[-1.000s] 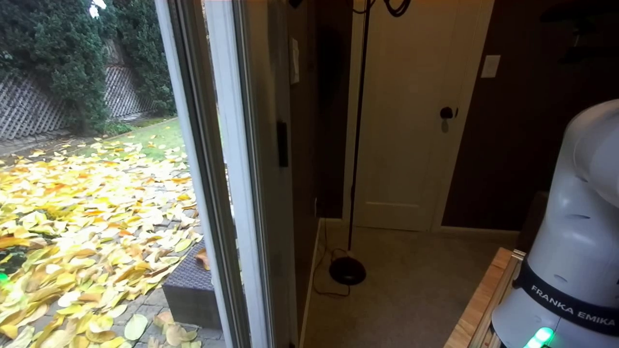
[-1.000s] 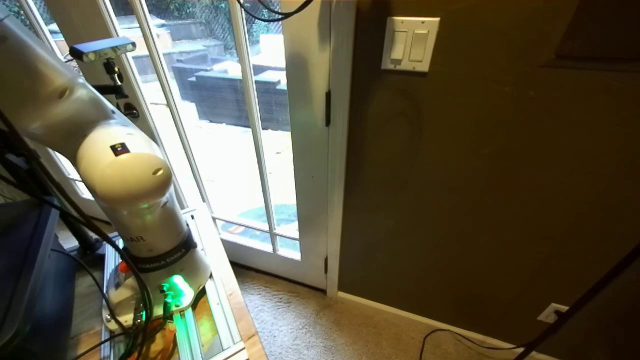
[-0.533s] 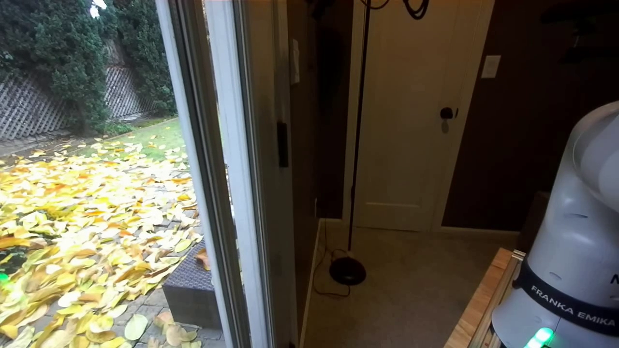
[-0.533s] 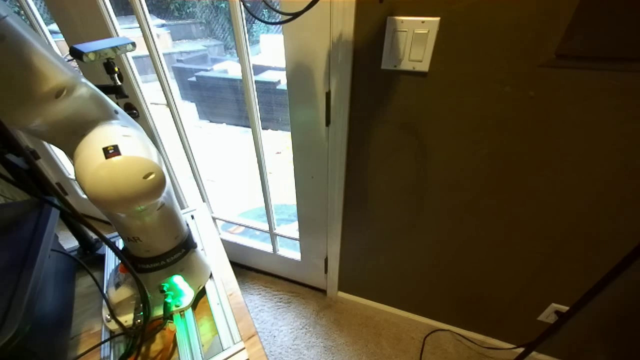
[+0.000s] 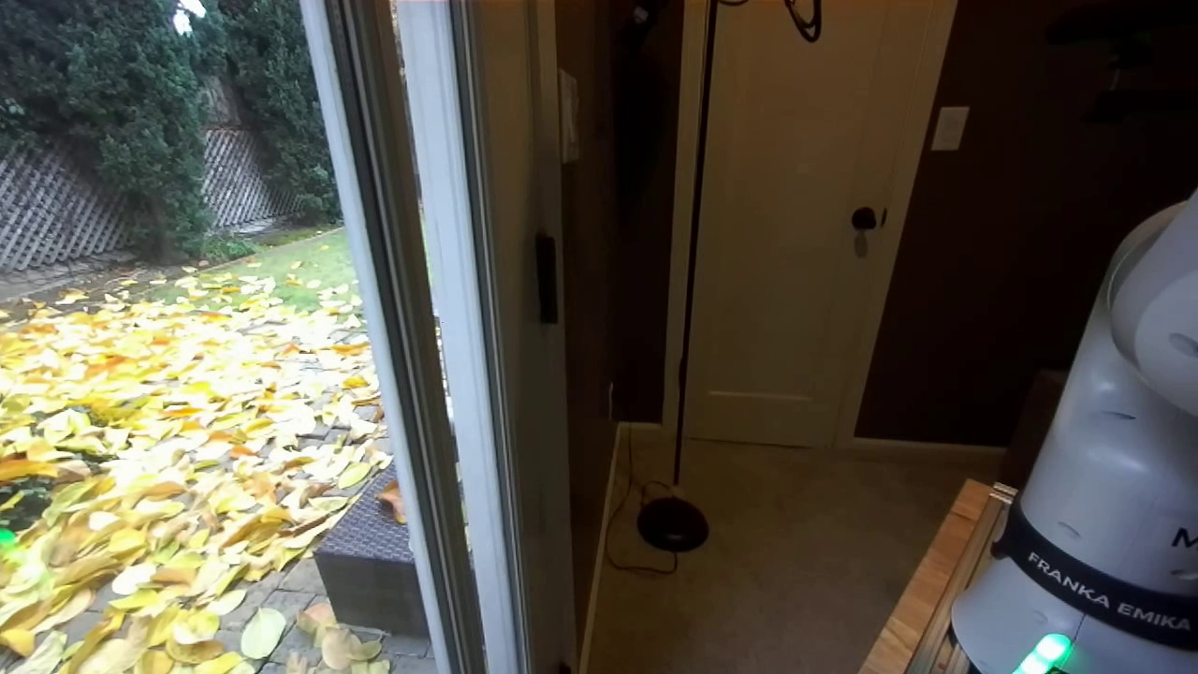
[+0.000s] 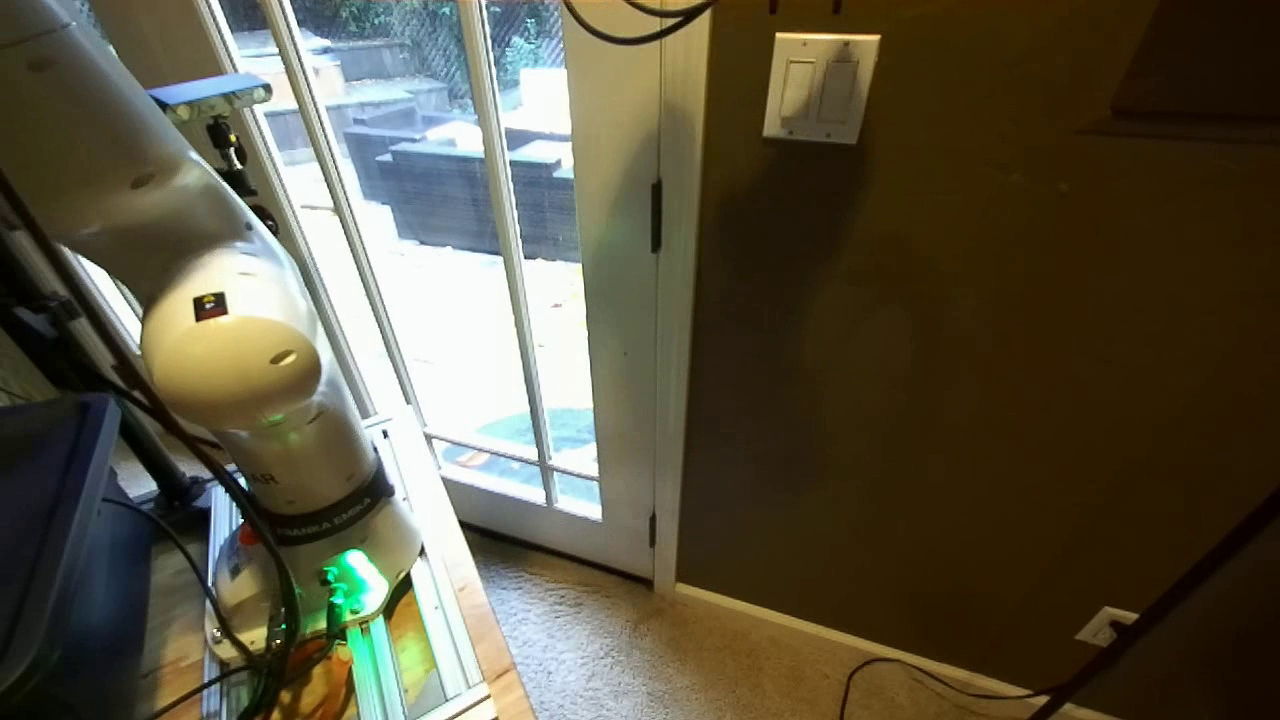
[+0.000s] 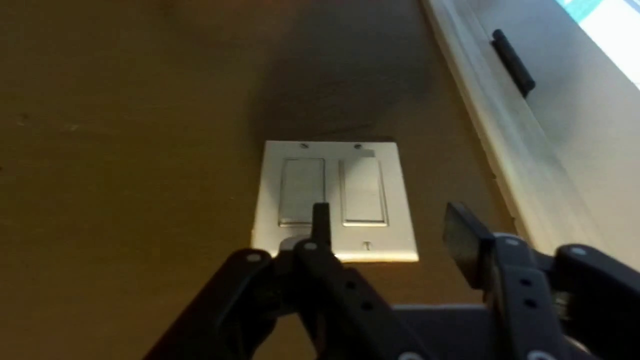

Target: Turn off the light switch on the right.

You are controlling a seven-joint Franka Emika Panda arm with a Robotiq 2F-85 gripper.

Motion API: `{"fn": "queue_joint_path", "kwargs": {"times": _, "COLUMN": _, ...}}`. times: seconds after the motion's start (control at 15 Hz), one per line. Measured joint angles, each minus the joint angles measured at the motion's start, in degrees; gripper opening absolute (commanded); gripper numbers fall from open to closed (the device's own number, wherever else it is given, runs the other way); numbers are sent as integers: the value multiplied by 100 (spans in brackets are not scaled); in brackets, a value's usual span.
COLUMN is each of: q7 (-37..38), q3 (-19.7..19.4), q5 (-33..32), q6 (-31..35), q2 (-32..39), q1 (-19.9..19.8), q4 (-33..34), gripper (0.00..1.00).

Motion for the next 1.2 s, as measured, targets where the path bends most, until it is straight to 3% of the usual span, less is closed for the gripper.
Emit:
{"fn": "queue_joint_path", "kwargs": {"times": 0.2, "q7": -338, "q3": -21, "q5": 30, "q6": 230, "q2": 441, "q1": -206, "q4": 221, "gripper": 9}}
{"fn": "queue_joint_path", "kwargs": {"times": 0.33, "q7": -441, "q3": -17, "q5": 149, "q6": 382, "q2": 666, "q1": -313, "q4": 286, "gripper": 0}}
{"fn": "queue_joint_path", "kwargs": {"times": 1.2, "q7": -447, "q3": 467, "q5": 973, "q6": 482, "q2": 1164, "q1": -582, "q4": 143, "gripper": 0}}
